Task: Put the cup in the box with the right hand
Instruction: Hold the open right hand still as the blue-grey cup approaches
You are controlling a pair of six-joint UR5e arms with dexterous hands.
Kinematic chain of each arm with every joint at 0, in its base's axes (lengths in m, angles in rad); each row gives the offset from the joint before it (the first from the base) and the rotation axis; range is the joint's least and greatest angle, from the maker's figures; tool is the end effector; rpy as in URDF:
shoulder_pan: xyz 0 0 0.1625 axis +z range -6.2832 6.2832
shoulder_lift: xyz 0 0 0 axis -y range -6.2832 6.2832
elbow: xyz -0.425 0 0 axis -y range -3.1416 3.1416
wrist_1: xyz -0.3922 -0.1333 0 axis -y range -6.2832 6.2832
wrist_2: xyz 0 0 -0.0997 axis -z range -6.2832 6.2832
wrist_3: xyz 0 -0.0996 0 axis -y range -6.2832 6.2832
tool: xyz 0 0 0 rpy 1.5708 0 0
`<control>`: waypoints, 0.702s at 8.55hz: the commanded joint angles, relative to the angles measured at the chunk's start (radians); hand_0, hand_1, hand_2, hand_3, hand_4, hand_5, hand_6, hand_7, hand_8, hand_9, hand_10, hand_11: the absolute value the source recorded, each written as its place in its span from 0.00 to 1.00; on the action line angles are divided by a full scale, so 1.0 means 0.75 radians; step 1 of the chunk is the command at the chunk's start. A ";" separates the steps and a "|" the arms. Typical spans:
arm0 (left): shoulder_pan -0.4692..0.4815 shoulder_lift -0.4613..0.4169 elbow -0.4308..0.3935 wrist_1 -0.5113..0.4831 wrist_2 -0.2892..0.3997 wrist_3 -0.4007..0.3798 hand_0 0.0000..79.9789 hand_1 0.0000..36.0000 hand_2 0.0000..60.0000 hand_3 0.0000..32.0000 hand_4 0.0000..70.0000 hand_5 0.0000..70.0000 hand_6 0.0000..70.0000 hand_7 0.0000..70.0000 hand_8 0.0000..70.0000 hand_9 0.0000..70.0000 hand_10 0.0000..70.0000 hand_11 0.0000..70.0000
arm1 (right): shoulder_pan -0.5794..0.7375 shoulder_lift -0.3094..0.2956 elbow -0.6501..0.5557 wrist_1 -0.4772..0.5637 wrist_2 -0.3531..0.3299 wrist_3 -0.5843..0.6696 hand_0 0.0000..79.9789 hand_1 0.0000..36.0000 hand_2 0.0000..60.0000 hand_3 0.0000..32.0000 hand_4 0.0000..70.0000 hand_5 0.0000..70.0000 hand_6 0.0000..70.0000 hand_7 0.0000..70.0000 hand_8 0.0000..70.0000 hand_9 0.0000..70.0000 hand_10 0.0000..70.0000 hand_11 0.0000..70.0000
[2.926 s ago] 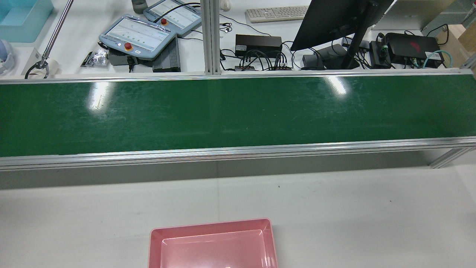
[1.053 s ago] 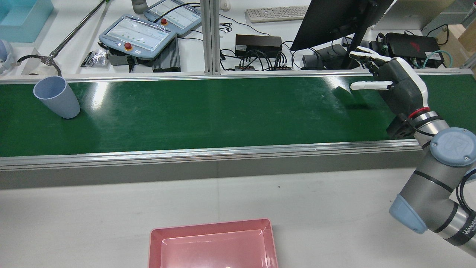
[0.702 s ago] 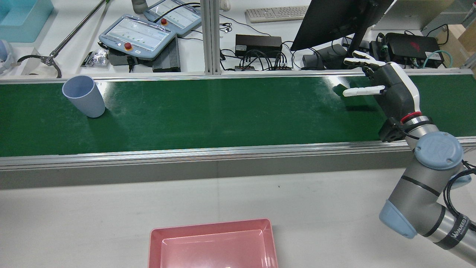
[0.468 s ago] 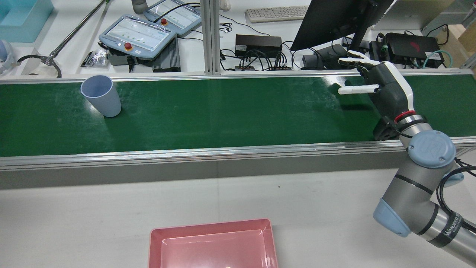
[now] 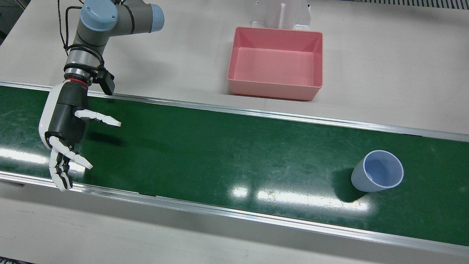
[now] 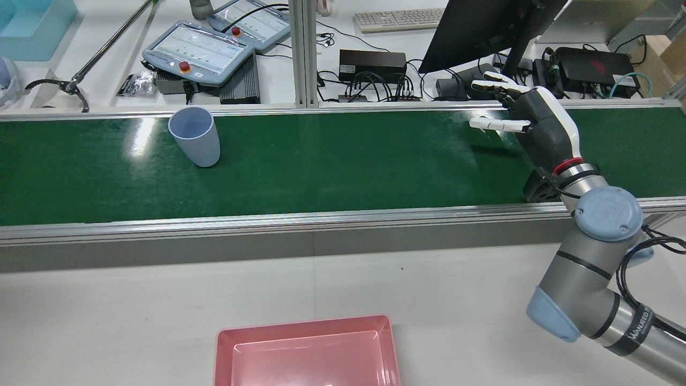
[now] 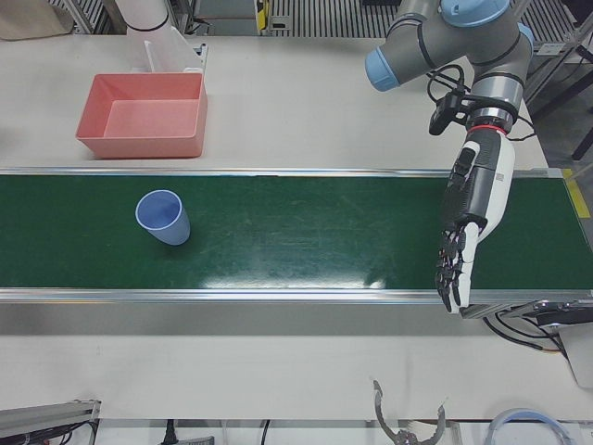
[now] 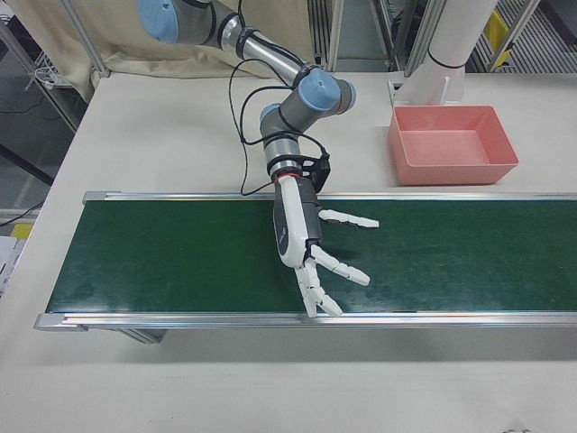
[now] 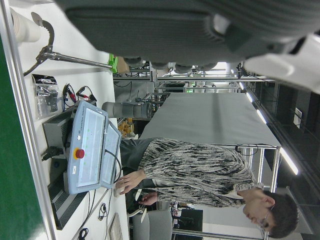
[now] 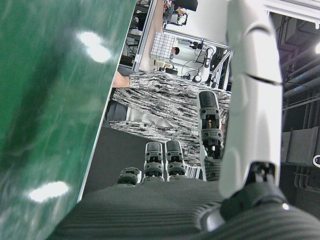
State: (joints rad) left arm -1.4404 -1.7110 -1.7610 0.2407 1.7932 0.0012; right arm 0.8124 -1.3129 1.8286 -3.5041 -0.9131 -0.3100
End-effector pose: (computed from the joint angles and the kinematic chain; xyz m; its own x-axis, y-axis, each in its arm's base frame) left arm -0.0407 -0.5460 0.5467 -0.9385 -0.3445 -0.0210 -0.0105 0.0892 -0.9960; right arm -0.2323 -0.5275 0.4665 -0.9748 0.0669 0.2127 -0.2021 0.1377 -0.9696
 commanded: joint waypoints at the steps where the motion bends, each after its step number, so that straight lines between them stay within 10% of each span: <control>1: 0.000 -0.001 -0.002 0.000 0.000 0.000 0.00 0.00 0.00 0.00 0.00 0.00 0.00 0.00 0.00 0.00 0.00 0.00 | -0.020 -0.010 0.016 -0.001 -0.010 -0.006 0.81 0.59 0.04 0.00 0.32 0.12 0.09 0.29 0.13 0.24 0.03 0.08; 6: 0.000 0.001 -0.002 0.000 0.000 0.000 0.00 0.00 0.00 0.00 0.00 0.00 0.00 0.00 0.00 0.00 0.00 0.00 | -0.030 -0.035 0.029 -0.001 -0.053 -0.004 0.76 0.64 0.15 0.00 0.24 0.11 0.09 0.28 0.13 0.24 0.02 0.06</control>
State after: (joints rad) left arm -1.4404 -1.7105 -1.7612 0.2403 1.7932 0.0015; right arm 0.7900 -1.3382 1.8519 -3.5057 -0.9310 -0.3119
